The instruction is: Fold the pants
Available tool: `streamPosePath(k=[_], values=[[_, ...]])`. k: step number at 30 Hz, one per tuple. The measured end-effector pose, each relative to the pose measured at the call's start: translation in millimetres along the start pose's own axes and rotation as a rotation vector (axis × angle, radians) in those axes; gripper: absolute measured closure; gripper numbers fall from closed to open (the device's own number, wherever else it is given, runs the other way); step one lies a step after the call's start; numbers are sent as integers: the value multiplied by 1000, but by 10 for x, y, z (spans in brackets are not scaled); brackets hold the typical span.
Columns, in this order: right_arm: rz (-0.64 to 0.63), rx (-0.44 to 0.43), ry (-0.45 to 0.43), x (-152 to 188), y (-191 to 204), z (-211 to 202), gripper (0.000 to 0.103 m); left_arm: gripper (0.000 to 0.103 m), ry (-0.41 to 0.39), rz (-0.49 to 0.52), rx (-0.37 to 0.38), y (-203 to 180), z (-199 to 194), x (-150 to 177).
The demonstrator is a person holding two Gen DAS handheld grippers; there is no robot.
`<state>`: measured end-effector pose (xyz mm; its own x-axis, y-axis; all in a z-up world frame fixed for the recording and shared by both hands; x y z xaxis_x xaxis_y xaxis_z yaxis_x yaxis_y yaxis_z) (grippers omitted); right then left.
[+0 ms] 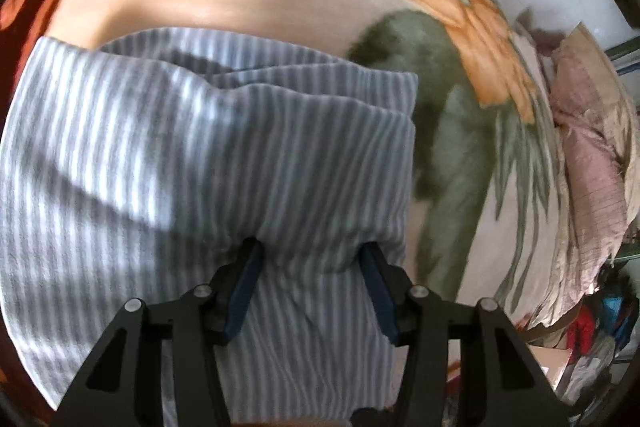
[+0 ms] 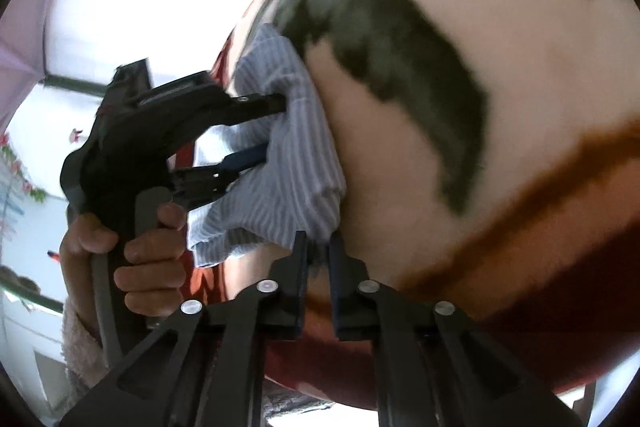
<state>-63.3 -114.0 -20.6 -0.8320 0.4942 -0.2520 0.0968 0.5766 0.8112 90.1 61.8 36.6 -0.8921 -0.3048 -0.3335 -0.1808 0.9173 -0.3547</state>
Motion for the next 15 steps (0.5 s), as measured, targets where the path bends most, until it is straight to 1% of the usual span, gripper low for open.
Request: streamPosePath(k=[1,3,4,5,6,7,8,9,10,11,12,13,14,15], values=[[16,-10,15,-10,-42,-10,98,44,-7,13,26,-2,-21,20],[37,-18,25,-107,-98,-32,96,44,-31,48,88,55,-183,70],[21,-9,17,-204,-106,-68,85,44,-50,59,135,121,-326,117],[-4,1,5,-285,-87,-93,64,44,-75,64,151,232,-501,174],[-43,11,-15,-386,-42,-106,53,43,-109,58,127,361,-671,229],[-109,24,-43,-531,40,-104,36,39,-150,40,93,478,-827,270],[-167,33,-53,-645,122,-66,29,33,-215,11,72,600,-1017,306],[-219,46,-47,-753,204,-3,29,15,-285,-13,75,691,-1175,319],[-268,45,-19,-874,304,143,29,0,-388,-38,91,800,-1359,333],[-285,35,0,-942,356,245,30,0,-451,-34,103,872,-1452,335],[-296,12,21,-1018,407,380,30,0,-486,17,84,923,-1443,276],[-299,-1,43,-1067,451,510,33,0,-479,49,32,982,-1368,231],[-310,-18,72,-1094,501,654,39,0,-453,52,-61,1071,-1228,164],[-330,-27,97,-1084,542,790,42,0,-419,29,-121,1189,-1085,115]])
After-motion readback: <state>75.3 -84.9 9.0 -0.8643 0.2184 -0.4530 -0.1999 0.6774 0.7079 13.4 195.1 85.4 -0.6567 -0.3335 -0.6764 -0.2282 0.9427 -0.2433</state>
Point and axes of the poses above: each gripper's, at about its wrist camera, not at the fingertips, and z roughly the way its jaws point, y to its left, x to its underside, the point moved 1 cm from there along z, roughly the way its jaws point, and after that the axes turned 11 degrees about -y, right-handed, at the moved point
